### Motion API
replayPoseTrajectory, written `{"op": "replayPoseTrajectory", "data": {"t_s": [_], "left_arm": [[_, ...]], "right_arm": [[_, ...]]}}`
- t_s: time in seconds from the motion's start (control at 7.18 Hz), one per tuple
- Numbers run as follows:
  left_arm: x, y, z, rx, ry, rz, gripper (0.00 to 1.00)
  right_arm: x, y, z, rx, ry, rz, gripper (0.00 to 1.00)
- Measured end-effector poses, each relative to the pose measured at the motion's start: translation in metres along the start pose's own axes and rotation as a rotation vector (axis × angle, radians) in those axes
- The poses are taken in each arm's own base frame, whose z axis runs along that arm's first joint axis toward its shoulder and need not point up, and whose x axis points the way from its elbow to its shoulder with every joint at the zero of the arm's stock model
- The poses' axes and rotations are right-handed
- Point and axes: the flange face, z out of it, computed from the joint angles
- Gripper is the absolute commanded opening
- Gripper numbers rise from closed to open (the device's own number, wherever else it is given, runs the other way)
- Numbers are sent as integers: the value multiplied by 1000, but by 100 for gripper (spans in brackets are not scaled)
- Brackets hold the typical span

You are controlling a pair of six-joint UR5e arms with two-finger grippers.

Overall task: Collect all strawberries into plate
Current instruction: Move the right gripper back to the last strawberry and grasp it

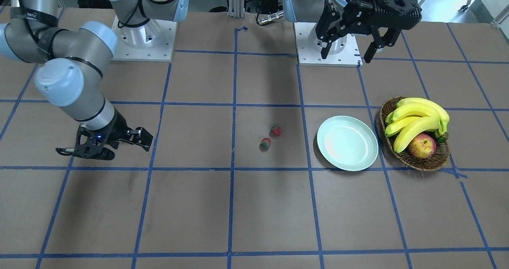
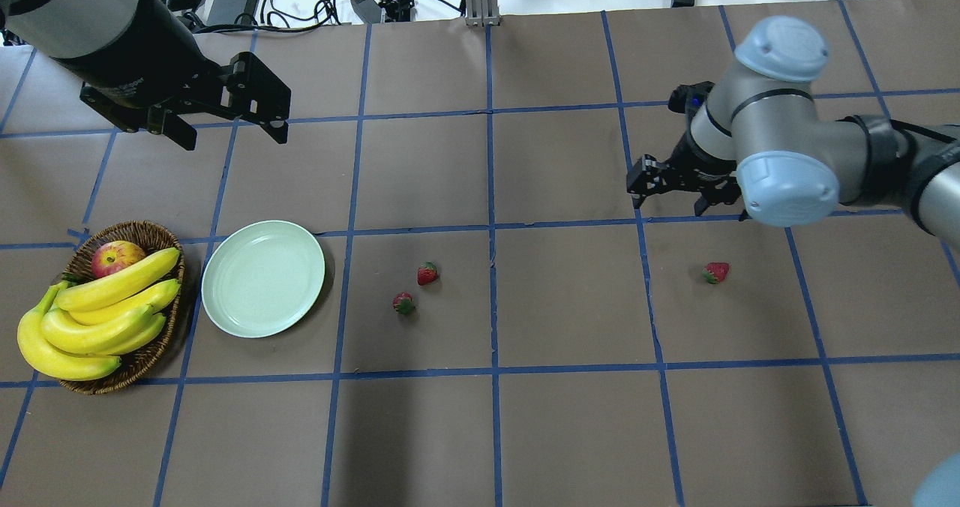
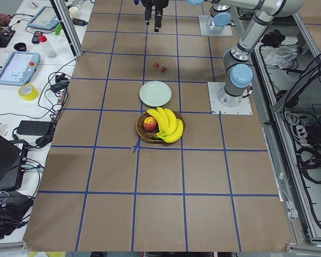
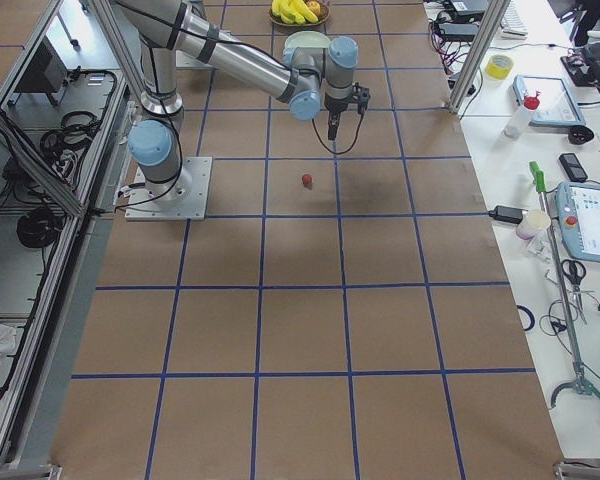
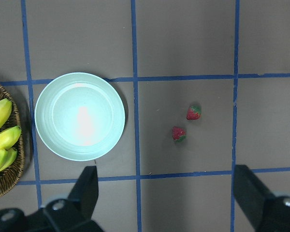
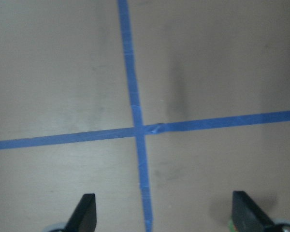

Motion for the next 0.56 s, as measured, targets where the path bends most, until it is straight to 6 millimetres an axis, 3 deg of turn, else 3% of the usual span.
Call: {"op": "replayPoseTrajectory", "data": {"t_s": [0.14,0.28,0.42,0.56], "left_arm": [[0,0,0,1,1,0,100],[0,0,0,2,1,0,100],[0,-1,0,2,1,0,100],[-1,-1,1,1,0,-1,100]], "right_arm": [[33,6,11,-27,-4,-25,93],[51,14,24,-49,-7,-46,76],[57,23,39,-59,-8,-58,65],[60,33,55,-71,-4,-62,61]]}}
